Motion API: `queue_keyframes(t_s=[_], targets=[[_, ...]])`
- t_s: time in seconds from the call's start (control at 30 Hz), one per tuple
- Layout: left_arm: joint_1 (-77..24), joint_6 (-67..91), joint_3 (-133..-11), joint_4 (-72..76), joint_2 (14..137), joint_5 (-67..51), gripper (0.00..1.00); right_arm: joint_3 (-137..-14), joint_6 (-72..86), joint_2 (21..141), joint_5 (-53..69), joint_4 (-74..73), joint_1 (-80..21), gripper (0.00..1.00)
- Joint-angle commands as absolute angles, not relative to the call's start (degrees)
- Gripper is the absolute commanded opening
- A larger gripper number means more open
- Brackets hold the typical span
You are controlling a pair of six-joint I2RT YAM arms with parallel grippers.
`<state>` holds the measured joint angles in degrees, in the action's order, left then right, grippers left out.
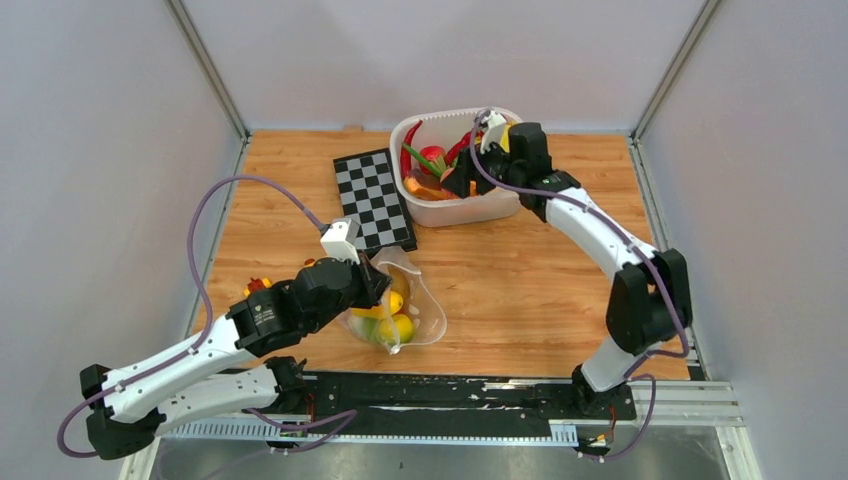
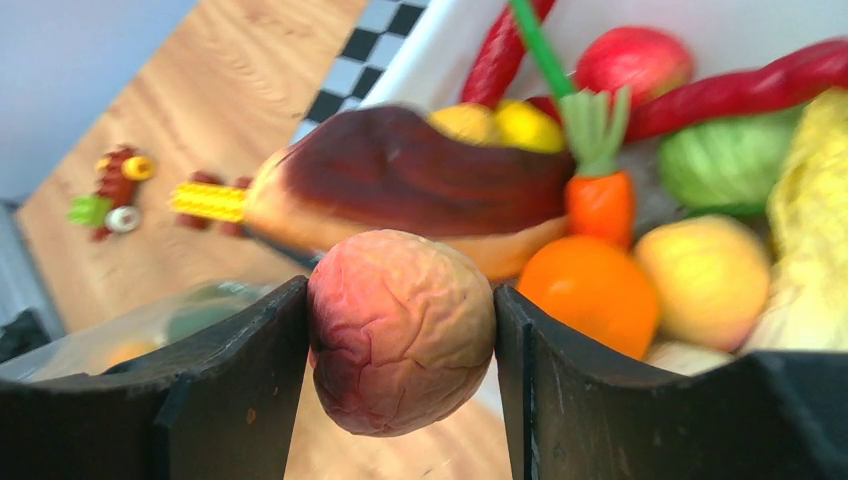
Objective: Place the food in the zip-top bag and seal the zipper
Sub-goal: Place the fake fruit in the zipper food storage bag.
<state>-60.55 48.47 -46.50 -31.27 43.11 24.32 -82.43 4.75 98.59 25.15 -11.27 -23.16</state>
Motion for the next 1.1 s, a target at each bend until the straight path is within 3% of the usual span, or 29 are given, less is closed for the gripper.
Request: queue_keyframes(t_s=[0.0,0.3,0.57,1.07], targets=[[-60.3,50.2,-46.6,-27.4,43.2,23.1,0.0,-71.2,13.1,86.8,34.7,-1.7,-23.3,0.4],[-60.3,51.1,-46.3,-27.1,43.1,23.7,0.0,-46.2,24.5,66.0,41.6,14.9,-25.3,0.39],[-60.4,51.0,-46.8,-26.1,44.3,23.2,0.0,-37.2,20.8,52.2,38.9,12.7,-37.2,0.4],[-60.4,51.2,-46.6,-25.5,44.1,21.5,0.0,-40.6,12.0,58.7,22.6,2.2,-58.4,0.4]])
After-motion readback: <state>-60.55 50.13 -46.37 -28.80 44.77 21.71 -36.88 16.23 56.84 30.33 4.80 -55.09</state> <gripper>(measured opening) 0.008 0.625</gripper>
